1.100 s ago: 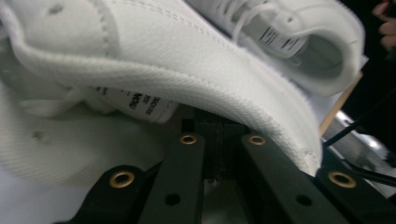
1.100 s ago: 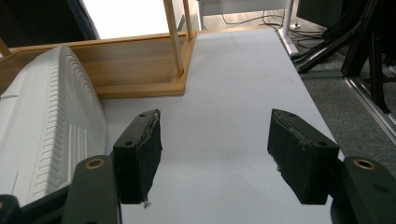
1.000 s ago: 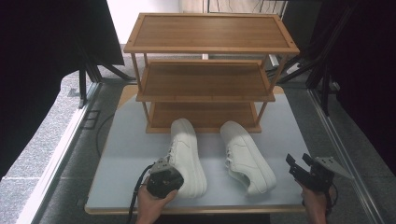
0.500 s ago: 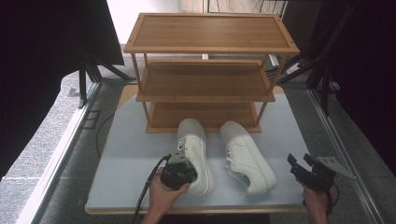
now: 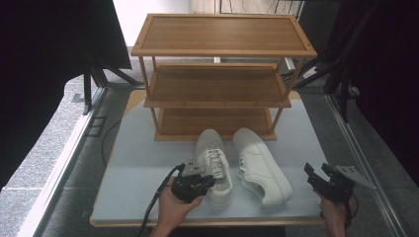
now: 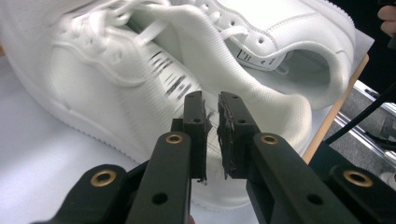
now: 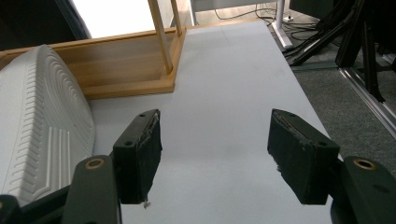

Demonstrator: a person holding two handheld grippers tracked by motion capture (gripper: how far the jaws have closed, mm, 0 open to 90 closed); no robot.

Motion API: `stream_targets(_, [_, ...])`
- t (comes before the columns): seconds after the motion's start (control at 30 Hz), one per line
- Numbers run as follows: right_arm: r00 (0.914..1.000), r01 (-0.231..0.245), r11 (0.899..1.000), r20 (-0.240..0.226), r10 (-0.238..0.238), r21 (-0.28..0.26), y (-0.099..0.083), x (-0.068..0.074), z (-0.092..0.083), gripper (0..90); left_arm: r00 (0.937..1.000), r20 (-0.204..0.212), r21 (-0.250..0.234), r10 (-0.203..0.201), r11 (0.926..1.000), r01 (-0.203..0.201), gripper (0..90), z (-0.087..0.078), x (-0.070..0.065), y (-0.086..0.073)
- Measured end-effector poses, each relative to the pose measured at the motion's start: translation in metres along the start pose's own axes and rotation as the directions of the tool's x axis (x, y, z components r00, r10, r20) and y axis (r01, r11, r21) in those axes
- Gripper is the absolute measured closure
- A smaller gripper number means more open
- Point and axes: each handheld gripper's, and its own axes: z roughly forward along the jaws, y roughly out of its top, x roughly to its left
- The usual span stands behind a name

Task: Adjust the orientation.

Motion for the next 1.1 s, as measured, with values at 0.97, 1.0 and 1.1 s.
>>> stream_targets(0.97, [0.9988, -0.008, 1.000, 0.047, 0.008, 0.011, -0.005, -0.002, -0.003, 35.1, 0.9985, -0.051, 0.065, 0.017, 0.9978, -0.014, 90.0, 0.016, 0.016, -0.009])
stream_targets(1.0, [0.9987, -0.007, 1.000, 0.051, 0.007, 0.013, -0.006, -0.002, -0.003, 35.1, 0.9989, -0.047, 0.060, 0.009, 0.9982, -0.006, 90.0, 0.013, 0.019, -0.011])
stream_targets(1.1, [0.9983, -0.009, 1.000, 0.059, 0.008, 0.017, -0.007, 0.000, -0.002, 35.1, 0.9993, -0.037, 0.076, -0.002, 0.9971, 0.004, 90.0, 0.005, 0.027, -0.013])
